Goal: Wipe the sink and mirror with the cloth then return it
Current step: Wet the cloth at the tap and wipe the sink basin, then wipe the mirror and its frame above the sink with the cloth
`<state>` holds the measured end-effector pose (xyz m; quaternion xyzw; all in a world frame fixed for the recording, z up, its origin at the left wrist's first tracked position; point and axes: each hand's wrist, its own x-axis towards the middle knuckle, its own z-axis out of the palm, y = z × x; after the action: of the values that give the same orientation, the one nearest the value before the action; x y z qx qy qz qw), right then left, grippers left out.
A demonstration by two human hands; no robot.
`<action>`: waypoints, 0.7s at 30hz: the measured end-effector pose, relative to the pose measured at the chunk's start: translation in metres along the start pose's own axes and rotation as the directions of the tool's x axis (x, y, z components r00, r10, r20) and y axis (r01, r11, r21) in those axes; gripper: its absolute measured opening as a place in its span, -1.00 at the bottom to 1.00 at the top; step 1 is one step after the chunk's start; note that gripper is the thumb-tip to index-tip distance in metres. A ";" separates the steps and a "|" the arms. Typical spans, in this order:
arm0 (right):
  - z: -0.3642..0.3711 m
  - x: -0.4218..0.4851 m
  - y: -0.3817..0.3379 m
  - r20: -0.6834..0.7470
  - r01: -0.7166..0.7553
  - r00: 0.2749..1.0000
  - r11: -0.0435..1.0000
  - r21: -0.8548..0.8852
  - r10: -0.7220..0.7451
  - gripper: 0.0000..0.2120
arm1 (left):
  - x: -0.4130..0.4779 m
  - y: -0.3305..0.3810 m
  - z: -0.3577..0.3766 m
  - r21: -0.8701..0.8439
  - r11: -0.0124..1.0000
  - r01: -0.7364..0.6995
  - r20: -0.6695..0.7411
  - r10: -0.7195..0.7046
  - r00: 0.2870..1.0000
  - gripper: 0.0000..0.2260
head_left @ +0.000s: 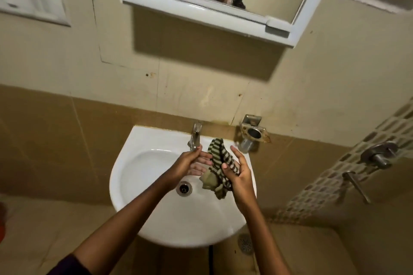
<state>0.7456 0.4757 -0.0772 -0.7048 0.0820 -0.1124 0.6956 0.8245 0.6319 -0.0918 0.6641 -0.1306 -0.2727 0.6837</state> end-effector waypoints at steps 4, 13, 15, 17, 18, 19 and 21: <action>0.017 0.000 -0.024 0.122 0.193 0.980 0.907 -0.374 -0.158 -0.41 | 0.005 0.040 -0.003 0.092 0.996 -0.024 0.045 0.020 0.999 -0.55; 0.016 0.019 -0.034 0.008 0.291 0.953 0.902 -0.318 -0.304 -0.28 | 0.000 0.076 -0.019 0.020 0.983 -0.184 0.042 0.183 0.982 -0.82; 0.011 0.032 -0.038 0.179 0.218 0.968 0.945 -0.244 -0.177 -0.15 | -0.006 0.092 -0.022 0.070 0.982 -0.178 0.116 0.170 0.979 -0.82; 0.008 0.042 -0.042 0.333 0.124 0.940 0.982 -0.145 -0.070 -0.39 | -0.011 0.109 -0.024 0.173 0.968 -0.183 0.180 0.151 0.972 -0.89; 0.008 0.044 -0.045 0.336 0.139 0.938 0.980 -0.141 -0.085 -0.55 | -0.013 0.117 -0.025 0.238 0.952 -0.190 0.174 0.150 0.973 -0.79; 0.009 0.046 -0.049 0.298 0.194 0.945 0.964 -0.183 -0.134 -0.63 | -0.014 0.124 -0.029 0.312 0.928 -0.205 0.139 0.168 0.976 -0.67; 0.011 0.049 -0.060 0.223 0.313 0.940 0.910 -0.273 -0.257 -0.61 | -0.013 0.130 -0.034 0.462 0.851 -0.250 0.034 0.265 0.964 -0.61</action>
<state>0.7934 0.4743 -0.0154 -0.8151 -0.0699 -0.1341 0.5592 0.8585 0.6636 0.0353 0.7883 -0.2687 -0.1294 0.5382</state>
